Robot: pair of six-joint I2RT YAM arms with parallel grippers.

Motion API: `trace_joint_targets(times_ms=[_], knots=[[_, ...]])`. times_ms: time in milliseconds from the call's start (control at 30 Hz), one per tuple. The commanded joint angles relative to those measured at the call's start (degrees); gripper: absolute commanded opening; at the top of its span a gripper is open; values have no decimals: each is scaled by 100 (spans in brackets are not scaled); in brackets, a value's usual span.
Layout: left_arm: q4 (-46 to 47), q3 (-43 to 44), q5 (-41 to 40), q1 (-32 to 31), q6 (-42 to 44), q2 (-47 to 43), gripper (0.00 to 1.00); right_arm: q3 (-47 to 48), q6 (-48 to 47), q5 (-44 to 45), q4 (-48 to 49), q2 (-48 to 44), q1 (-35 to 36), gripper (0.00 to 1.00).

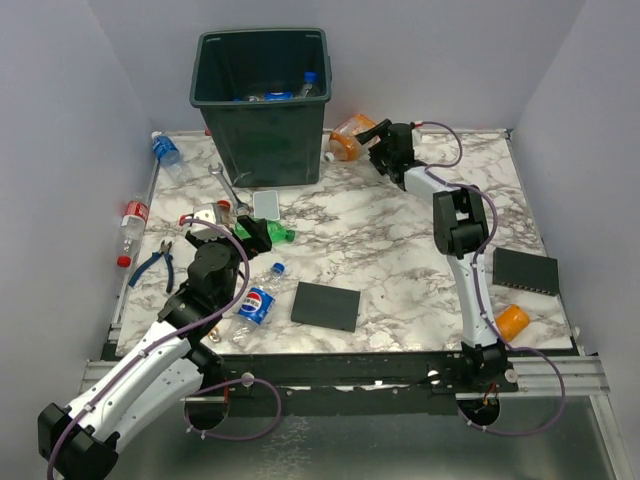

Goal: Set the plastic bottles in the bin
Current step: Move the plastic bottle to the center of the board.

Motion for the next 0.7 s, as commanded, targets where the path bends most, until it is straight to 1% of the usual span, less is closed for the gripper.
trace_joint_targets(times_ms=[0, 33, 167, 300, 400, 467, 533, 667], knots=[[4, -23, -244, -18, 125, 47, 99, 561, 361, 155, -161, 527, -57, 96], [4, -25, -248, -18, 127, 71, 99, 645, 416, 134, -156, 612, -59, 95], [4, -6, -229, -17, 140, 135, 99, 835, 609, -46, -61, 855, -61, 82], [4, 12, -211, -17, 138, 173, 99, 429, 783, -66, 235, 775, -59, 61], [4, 12, -190, -10, 127, 171, 99, -24, 805, -67, 459, 568, -59, 45], [4, 12, -160, -15, 119, 164, 99, -379, 829, -68, 607, 344, -61, 37], [4, 12, -148, -11, 103, 147, 99, -868, 911, -66, 856, 47, -60, 33], [6, 25, -96, -8, 51, 124, 99, -2448, 1176, 37, 1674, -937, -59, 29]])
